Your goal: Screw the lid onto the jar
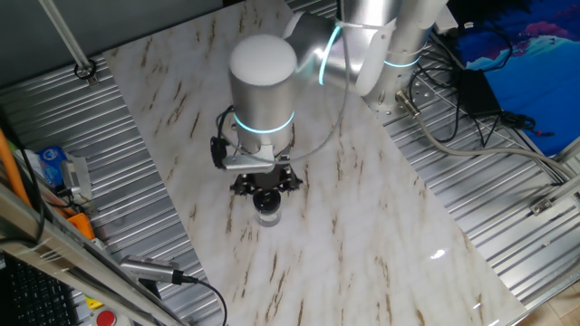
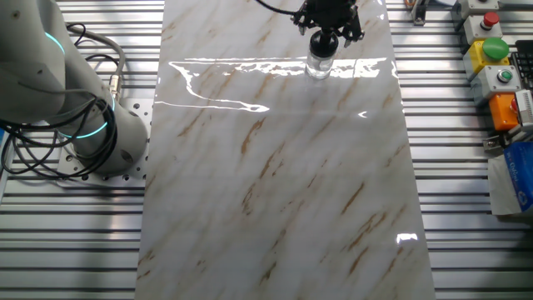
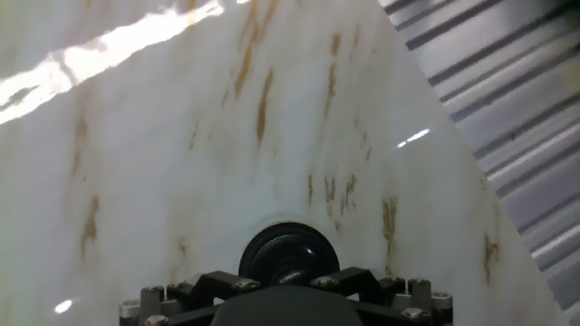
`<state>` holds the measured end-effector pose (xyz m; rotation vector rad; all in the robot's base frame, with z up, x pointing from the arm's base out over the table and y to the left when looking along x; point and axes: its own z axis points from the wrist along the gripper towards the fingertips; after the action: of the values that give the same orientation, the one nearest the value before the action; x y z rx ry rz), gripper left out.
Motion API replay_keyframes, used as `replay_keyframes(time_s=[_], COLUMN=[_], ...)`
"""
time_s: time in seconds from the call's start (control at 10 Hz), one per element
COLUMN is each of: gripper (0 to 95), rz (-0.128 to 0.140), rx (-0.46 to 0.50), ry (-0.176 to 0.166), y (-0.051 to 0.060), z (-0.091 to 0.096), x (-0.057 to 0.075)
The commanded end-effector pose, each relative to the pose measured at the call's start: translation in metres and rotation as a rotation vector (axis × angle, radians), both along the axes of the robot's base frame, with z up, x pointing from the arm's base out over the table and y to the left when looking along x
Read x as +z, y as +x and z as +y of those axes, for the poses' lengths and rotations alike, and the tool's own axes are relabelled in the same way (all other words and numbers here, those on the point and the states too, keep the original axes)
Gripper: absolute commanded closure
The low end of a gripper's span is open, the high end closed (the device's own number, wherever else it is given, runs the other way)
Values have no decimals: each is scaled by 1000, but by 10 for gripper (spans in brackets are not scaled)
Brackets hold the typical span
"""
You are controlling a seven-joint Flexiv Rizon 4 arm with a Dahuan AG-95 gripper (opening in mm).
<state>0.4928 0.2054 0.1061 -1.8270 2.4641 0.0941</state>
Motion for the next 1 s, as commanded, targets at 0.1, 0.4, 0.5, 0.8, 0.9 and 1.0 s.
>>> replay_keyframes(time_s=[0.1, 0.4, 0.5, 0.8, 0.9, 1.0], gripper=[0, 0, 0, 0, 0, 0], rz=[48, 68, 69, 65, 61, 53], rx=[148, 219, 231, 279, 292, 302], ry=[24, 45, 49, 35, 27, 18], y=[6, 9, 9, 9, 8, 8], z=[7, 11, 11, 15, 16, 16], x=[-4, -6, -6, -3, -2, -1])
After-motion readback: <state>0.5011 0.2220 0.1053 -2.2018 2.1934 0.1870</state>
